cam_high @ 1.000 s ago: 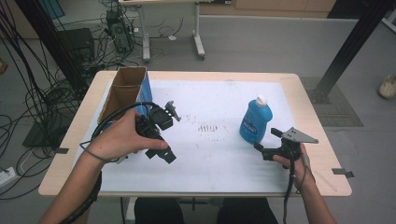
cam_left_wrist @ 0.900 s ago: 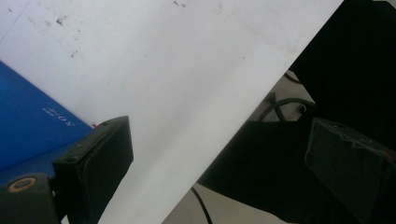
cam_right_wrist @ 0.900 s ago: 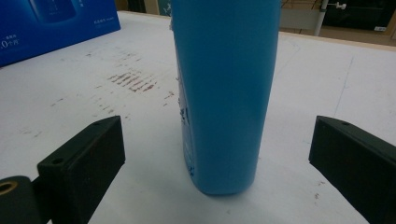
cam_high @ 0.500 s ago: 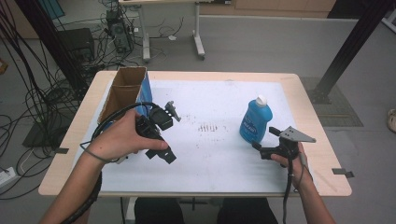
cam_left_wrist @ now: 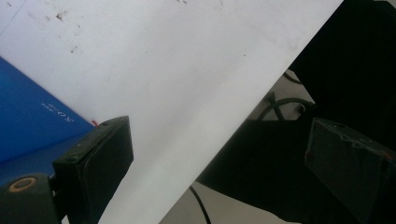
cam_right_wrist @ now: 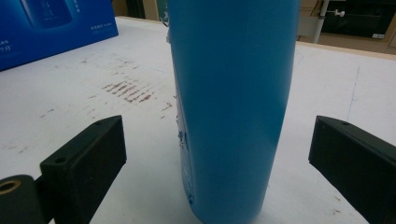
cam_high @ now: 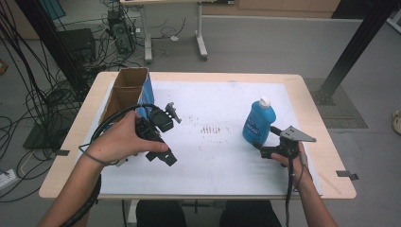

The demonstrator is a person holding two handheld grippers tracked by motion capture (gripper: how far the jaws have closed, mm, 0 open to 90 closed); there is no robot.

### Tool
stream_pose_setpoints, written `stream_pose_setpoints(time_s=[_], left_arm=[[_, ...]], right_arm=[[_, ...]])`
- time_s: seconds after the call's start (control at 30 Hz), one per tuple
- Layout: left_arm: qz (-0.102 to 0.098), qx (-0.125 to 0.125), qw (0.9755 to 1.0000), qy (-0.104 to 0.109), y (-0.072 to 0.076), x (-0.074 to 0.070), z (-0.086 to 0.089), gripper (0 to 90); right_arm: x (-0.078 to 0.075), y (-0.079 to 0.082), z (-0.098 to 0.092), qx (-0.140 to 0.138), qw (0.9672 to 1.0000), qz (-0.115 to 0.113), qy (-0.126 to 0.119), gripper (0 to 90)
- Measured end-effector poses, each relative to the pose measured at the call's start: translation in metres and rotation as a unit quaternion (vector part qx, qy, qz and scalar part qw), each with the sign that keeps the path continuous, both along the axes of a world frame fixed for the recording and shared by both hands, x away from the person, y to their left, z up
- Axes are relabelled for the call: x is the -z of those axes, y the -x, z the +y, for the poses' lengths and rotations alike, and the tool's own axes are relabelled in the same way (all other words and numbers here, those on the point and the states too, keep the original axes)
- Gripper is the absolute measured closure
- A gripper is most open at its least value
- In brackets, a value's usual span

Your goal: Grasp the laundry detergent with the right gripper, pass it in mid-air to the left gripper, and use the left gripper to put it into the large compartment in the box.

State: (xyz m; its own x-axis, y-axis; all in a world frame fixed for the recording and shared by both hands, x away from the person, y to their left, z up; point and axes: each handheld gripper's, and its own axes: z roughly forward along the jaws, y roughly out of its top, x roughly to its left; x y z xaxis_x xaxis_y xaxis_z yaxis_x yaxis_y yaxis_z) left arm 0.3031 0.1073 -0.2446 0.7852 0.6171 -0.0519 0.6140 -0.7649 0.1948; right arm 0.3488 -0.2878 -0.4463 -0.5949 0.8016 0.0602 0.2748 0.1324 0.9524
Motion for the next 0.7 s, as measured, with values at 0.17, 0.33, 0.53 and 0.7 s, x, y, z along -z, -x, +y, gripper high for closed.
stream_pose_setpoints(time_s=[0.17,0.33,0.53,0.7], left_arm=[[0.003,-0.003,1.0,-0.001,0.001,0.001,0.003,8.0],[0.002,-0.004,1.0,0.001,0.001,0.001,0.005,8.0],[0.005,-0.004,1.0,0.0,0.0,0.002,0.007,8.0],[0.007,-0.004,1.0,0.0,0.0,0.002,0.008,8.0]], right_arm=[[-0.001,-0.004,0.002,0.002,1.0,-0.003,-0.002,4.0],[-0.002,-0.007,0.005,0.003,1.0,-0.007,-0.005,4.0],[0.0,-0.013,0.011,0.003,0.9999,-0.009,-0.006,4.1],[0.0,-0.016,0.013,0.005,0.9998,-0.013,-0.011,4.1]])
